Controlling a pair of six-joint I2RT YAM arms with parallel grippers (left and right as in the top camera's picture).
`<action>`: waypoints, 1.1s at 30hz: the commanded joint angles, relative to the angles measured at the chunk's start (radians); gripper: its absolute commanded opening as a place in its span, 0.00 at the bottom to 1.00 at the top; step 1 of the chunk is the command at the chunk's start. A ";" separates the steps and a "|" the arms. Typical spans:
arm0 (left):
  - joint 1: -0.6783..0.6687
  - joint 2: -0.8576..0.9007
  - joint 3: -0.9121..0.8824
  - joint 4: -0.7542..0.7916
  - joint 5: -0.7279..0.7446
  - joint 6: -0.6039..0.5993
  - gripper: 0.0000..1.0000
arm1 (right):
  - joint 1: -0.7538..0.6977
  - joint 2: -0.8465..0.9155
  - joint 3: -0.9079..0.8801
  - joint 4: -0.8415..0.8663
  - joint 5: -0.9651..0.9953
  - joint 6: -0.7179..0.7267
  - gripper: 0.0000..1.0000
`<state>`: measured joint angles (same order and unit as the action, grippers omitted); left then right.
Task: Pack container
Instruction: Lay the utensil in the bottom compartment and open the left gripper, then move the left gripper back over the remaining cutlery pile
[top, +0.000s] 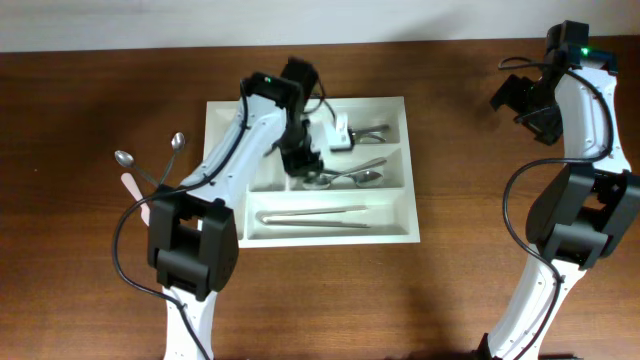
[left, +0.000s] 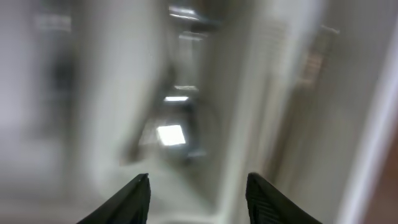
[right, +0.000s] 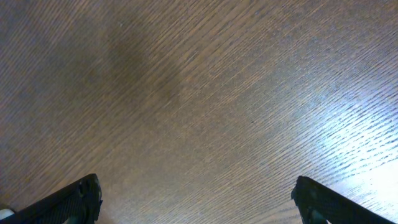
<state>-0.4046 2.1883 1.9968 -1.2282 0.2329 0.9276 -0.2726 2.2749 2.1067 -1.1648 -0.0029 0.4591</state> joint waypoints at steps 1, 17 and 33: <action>0.040 0.007 0.079 0.040 -0.216 -0.183 0.52 | -0.003 -0.011 0.019 0.003 -0.005 -0.006 0.99; 0.412 0.007 0.097 0.027 -0.298 -0.576 0.65 | -0.003 -0.011 0.019 0.003 -0.005 -0.006 0.99; 0.579 0.021 0.023 0.003 -0.211 -0.893 0.99 | -0.004 -0.011 0.019 0.003 -0.005 -0.006 0.99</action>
<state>0.1493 2.1883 2.0628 -1.2190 0.1413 0.1566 -0.2726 2.2749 2.1067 -1.1648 -0.0032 0.4591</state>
